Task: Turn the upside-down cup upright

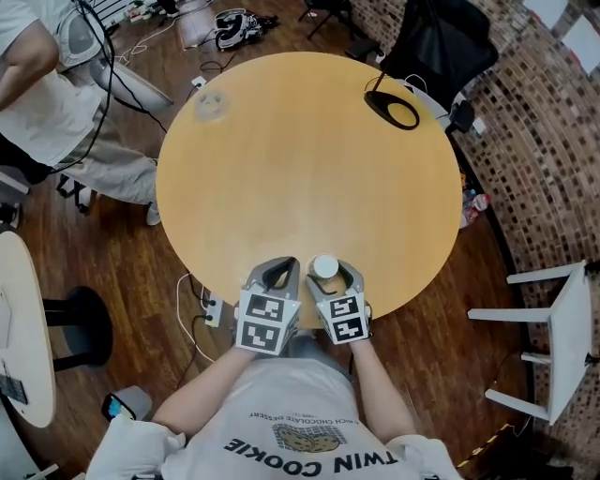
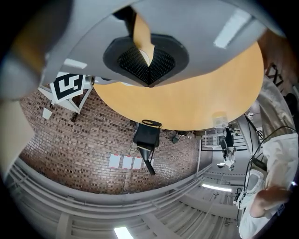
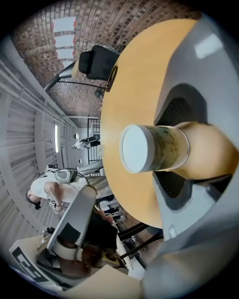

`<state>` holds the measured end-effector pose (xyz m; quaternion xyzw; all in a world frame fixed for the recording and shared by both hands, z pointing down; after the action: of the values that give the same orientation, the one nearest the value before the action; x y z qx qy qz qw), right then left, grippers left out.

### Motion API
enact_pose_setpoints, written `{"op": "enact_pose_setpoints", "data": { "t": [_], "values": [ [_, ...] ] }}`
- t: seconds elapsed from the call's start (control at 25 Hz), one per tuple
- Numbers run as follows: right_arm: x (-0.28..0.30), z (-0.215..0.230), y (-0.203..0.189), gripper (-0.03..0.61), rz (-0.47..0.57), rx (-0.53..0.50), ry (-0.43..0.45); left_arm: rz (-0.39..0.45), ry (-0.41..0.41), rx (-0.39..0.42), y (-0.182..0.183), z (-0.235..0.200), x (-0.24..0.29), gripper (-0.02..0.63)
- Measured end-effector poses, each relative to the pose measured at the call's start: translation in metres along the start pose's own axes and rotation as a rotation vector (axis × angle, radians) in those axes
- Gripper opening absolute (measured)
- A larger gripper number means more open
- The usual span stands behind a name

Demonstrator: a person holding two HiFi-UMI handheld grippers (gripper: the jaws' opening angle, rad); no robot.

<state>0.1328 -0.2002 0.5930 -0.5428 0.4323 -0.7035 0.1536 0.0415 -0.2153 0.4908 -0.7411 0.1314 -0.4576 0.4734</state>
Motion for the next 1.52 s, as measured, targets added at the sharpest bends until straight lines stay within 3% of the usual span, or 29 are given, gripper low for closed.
{"op": "enact_pose_setpoints", "data": {
  "t": [0.32, 0.68, 0.88, 1.2, 1.52],
  "values": [
    [-0.004, -0.001, 0.007, 0.291, -0.051, -0.148, 0.034, 0.006, 0.016, -0.027, -0.001, -0.004, -0.001, 0.006],
    [-0.020, -0.003, 0.018, 0.284, -0.265, -0.612, 0.135, 0.025, 0.009, -0.060, -0.003, -0.009, -0.002, 0.006],
    [-0.025, -0.006, 0.003, 0.284, -0.503, -0.966, 0.177, 0.031, 0.005, -0.072, -0.008, -0.012, -0.006, 0.006],
    [-0.008, 0.000, 0.000, 0.284, -0.829, -1.504, 0.041, 0.048, 0.019, -0.109, -0.011, -0.027, -0.012, 0.006],
    [0.015, -0.004, -0.010, 0.285, -0.924, -1.800, -0.145, 0.070, 0.047, -0.153, -0.009, -0.049, -0.023, 0.006]
  ]
}}
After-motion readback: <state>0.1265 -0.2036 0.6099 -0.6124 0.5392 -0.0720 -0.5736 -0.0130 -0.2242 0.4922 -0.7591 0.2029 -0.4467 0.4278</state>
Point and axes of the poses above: the fingertips, and each gripper's own axes: x forward along the fingers, z to its right, y out of its top, the point moved 3 cm from there along -x, backward along the fingers, and after that the axes turned 1 degree about x, right-handed, at the moved point
